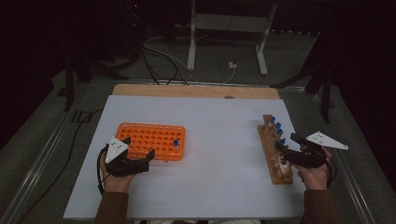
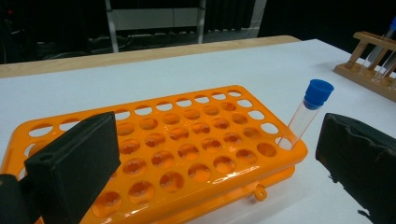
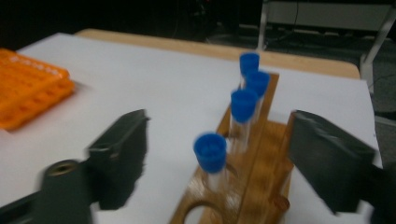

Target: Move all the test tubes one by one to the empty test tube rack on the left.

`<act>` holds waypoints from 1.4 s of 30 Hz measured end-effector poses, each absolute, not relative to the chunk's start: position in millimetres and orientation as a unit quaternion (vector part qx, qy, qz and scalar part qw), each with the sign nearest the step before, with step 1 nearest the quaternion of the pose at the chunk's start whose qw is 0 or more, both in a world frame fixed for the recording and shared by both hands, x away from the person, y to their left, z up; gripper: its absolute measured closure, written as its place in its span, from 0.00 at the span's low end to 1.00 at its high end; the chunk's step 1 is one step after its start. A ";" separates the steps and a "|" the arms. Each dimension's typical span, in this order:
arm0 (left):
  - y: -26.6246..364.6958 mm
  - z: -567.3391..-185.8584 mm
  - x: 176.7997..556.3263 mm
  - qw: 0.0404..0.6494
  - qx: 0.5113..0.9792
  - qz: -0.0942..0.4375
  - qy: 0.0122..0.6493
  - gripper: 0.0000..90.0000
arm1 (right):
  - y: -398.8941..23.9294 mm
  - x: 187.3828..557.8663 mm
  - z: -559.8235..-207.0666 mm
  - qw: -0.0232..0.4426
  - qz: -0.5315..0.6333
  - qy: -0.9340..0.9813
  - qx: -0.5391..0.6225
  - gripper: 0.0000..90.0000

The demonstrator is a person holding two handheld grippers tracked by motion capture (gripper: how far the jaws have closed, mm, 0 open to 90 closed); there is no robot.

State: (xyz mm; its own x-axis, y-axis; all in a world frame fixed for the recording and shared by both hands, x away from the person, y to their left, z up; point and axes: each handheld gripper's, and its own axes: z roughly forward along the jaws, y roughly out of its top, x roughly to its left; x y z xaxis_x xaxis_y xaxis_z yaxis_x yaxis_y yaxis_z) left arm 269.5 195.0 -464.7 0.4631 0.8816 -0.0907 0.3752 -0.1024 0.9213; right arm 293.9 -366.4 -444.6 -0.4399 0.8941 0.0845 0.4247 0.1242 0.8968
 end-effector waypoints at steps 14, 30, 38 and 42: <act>194.6 -466.1 270.3 0.494 0.698 0.253 0.453 0.01 | -363.6 299.4 -461.0 0.261 0.432 0.736 0.451 0.84; 193.7 -467.2 270.9 0.493 0.699 0.252 0.452 0.01 | -358.9 301.9 -462.7 0.266 0.426 0.738 0.451 0.85; 192.7 -468.3 271.8 0.494 0.700 0.251 0.452 0.01 | -359.9 300.8 -455.6 0.266 0.432 0.732 0.455 0.85; 191.9 -469.1 272.5 0.492 0.702 0.249 0.452 0.01 | -361.0 300.0 -448.7 0.263 0.444 0.725 0.457 0.85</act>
